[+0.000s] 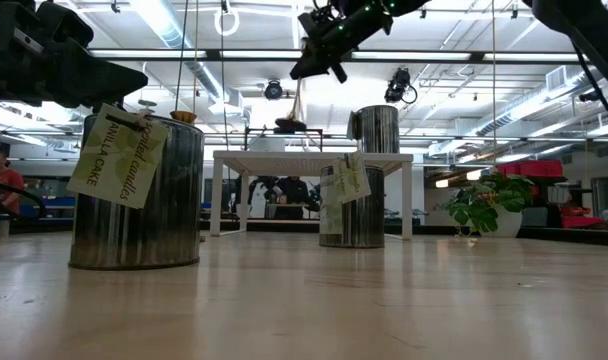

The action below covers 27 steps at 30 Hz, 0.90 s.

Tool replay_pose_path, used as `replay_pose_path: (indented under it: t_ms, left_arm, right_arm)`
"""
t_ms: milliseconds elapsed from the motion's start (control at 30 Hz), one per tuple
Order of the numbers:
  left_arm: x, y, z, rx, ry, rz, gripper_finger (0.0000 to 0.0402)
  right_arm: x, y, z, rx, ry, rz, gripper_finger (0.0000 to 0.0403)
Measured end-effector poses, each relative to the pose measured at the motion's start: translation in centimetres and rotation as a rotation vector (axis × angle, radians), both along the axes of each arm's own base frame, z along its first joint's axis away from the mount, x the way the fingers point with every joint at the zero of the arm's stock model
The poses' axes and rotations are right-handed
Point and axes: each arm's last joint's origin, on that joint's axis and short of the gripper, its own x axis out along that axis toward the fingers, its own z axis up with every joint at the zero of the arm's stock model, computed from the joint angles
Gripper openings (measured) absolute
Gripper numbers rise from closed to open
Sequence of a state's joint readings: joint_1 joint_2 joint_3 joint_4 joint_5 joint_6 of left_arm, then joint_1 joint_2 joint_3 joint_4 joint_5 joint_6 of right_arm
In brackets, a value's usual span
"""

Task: Pick & Place candle stick holders
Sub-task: Adjust the candle holder on the shelf

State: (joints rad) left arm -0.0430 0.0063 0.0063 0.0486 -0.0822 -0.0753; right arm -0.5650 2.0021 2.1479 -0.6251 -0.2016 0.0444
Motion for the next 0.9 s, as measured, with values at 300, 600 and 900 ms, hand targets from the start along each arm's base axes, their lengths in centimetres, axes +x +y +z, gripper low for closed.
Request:
replay_pose_path:
  t_ms: [300, 600, 900]
  left_arm:
    - [0.0, 0.0, 0.0, 0.000, 0.000, 0.000, 0.0032]
    - [0.0, 0.0, 0.0, 0.000, 0.000, 0.000, 0.0032]
    - [0.0, 0.0, 0.0, 0.000, 0.000, 0.000, 0.0032]
  right_arm:
    - [0.9, 0.5, -1.6, 0.020, 0.036, 0.021, 0.0009]
    - [1.3, 0.7, -3.4, 0.042, 0.078, 0.029, 0.0009]
    - [1.5, 0.8, -4.4, 0.048, 0.096, 0.036, 0.0009]
